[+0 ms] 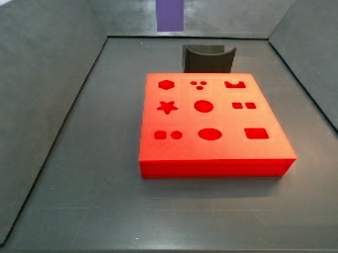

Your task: Insert the rectangle object.

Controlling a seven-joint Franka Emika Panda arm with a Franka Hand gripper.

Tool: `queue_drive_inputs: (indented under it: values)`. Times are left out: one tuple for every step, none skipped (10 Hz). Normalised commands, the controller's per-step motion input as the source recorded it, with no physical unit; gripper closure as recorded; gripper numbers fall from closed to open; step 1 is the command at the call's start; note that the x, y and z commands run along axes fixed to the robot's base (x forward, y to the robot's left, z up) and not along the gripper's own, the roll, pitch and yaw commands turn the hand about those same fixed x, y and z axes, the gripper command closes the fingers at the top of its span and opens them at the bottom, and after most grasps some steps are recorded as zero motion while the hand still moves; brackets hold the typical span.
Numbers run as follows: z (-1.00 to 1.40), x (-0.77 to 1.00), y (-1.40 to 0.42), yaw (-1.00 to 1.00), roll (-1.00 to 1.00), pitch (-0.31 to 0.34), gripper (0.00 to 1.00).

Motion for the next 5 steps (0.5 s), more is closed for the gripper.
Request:
queue_drive_inputs:
  values:
    - [-0.06,0.33,-0.2,0.0,0.0,-0.044,1.0]
    - [-0.18,0.54,-0.28,-0.01,0.01,-0.036,1.0]
    - [-0.28,0.8,-0.25,0.0,0.0,-0.026,1.0]
    - [-0.32,1.0,-0.29,0.0,0.0,0.0,1.0]
    - [-0.28,1.0,-0.27,0.0,0.01,0.0,1.0]
